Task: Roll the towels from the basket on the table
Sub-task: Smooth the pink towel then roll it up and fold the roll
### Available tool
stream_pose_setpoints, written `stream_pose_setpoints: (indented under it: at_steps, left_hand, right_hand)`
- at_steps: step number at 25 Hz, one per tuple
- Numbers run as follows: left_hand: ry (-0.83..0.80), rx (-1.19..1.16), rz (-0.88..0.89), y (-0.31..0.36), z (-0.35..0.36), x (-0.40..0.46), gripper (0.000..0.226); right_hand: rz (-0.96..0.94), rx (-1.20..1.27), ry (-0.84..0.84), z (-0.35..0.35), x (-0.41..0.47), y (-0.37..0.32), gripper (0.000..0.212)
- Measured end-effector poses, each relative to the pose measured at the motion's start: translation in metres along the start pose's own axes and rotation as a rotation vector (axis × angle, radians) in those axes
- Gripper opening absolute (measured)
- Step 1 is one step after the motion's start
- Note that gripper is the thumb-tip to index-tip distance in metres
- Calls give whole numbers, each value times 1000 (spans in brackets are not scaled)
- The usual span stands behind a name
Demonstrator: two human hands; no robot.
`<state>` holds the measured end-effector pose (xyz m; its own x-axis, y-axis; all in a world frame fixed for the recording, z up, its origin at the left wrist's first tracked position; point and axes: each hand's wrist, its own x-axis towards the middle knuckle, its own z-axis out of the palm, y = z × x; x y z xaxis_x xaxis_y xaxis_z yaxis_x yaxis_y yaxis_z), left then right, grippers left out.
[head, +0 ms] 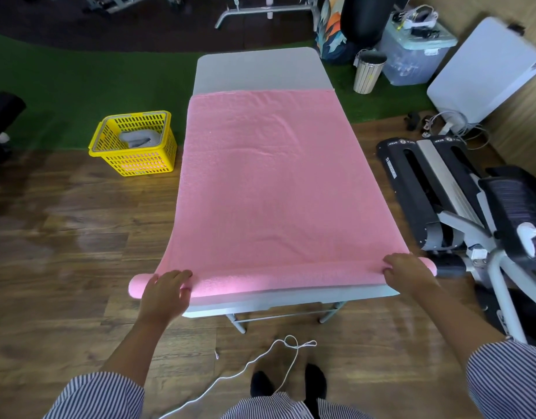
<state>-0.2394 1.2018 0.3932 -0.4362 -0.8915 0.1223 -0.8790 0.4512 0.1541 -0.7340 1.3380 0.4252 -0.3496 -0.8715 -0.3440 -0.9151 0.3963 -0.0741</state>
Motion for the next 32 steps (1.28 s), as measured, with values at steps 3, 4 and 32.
stream_pose_setpoints:
  at_steps: [3, 4, 32]
  left_hand:
    - [39, -3, -21, 7, -2, 2, 48]
    - [50, 0, -23, 10, 0, 2, 50]
    - [25, 42, -40, 31, 0, 1, 29]
  right_hand:
    - [-41, 98, 159, -1, 4, -3, 31]
    - [-53, 139, 187, 1, 5, -3, 30]
    - [-36, -21, -45, -1, 2, -7, 34]
